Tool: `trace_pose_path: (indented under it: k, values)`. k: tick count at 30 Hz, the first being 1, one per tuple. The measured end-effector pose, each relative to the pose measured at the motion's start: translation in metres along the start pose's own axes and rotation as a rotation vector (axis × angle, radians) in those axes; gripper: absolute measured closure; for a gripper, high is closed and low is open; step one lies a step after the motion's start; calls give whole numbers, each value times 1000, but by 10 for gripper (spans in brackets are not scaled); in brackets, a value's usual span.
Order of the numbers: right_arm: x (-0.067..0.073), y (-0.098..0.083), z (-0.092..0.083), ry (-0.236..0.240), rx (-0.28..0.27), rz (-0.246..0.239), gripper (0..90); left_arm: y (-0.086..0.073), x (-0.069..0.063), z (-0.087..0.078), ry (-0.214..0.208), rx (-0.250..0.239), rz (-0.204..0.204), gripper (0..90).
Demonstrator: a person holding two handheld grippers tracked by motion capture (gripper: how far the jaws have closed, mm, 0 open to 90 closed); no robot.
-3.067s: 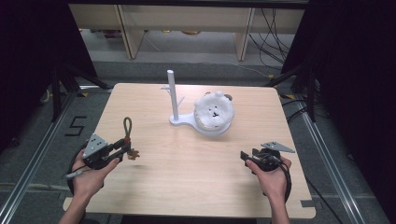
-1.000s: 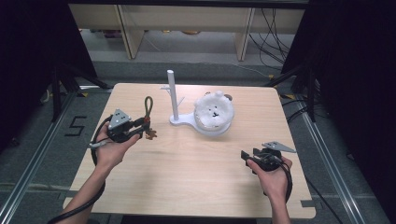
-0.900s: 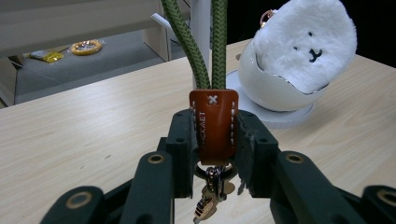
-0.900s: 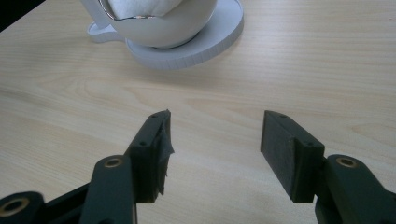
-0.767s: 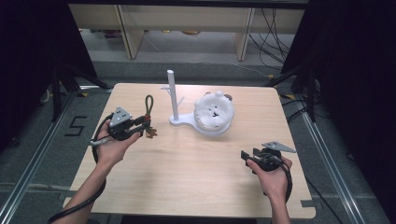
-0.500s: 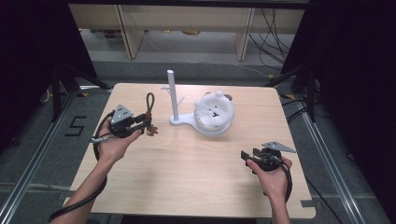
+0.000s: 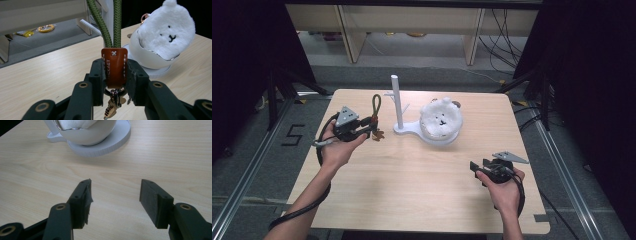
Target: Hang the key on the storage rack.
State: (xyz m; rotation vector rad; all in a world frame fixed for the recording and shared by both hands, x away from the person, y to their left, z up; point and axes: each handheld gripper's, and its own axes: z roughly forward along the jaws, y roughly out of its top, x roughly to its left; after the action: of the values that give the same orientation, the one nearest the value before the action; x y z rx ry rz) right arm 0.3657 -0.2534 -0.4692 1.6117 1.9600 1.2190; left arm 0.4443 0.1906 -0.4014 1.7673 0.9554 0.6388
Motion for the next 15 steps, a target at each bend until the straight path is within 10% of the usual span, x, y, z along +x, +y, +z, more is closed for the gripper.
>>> trace_pose_path:
  k: [15]
  values:
    - [-1, 0, -1, -6, 3, -6, 440, 10, 1, 10, 0, 5, 1, 685]
